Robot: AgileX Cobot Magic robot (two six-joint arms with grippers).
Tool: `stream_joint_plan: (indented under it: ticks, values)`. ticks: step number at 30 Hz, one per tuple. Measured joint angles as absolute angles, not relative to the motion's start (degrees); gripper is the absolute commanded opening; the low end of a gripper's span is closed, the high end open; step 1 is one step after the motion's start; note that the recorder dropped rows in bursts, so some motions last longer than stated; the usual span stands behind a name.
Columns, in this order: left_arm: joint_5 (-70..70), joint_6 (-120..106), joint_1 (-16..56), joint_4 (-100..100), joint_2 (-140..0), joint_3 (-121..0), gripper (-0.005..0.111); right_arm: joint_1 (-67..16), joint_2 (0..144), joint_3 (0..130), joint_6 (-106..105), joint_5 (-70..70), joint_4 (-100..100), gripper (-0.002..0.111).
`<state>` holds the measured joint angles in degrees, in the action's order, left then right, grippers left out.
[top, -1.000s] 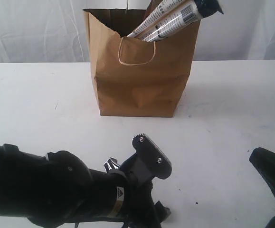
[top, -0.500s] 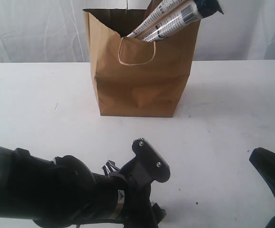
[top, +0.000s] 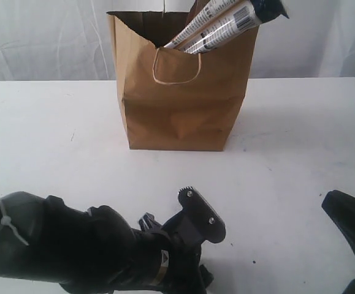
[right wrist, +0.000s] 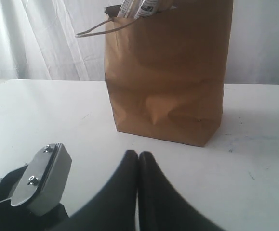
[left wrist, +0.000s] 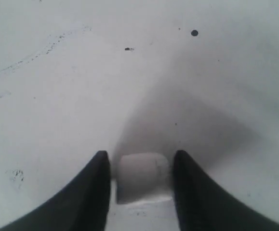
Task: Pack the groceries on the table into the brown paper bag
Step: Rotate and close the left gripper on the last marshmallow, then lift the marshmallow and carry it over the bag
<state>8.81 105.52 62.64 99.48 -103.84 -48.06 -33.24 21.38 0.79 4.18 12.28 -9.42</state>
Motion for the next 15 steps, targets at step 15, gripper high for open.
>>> stream_joint_plan:
  ticks: [15]
  values:
    - [-2.9,103.6,62.0,99.7,-89.4,-46.8,0.000,-33.2,21.4,0.8,4.2,12.3,-9.4,0.000]
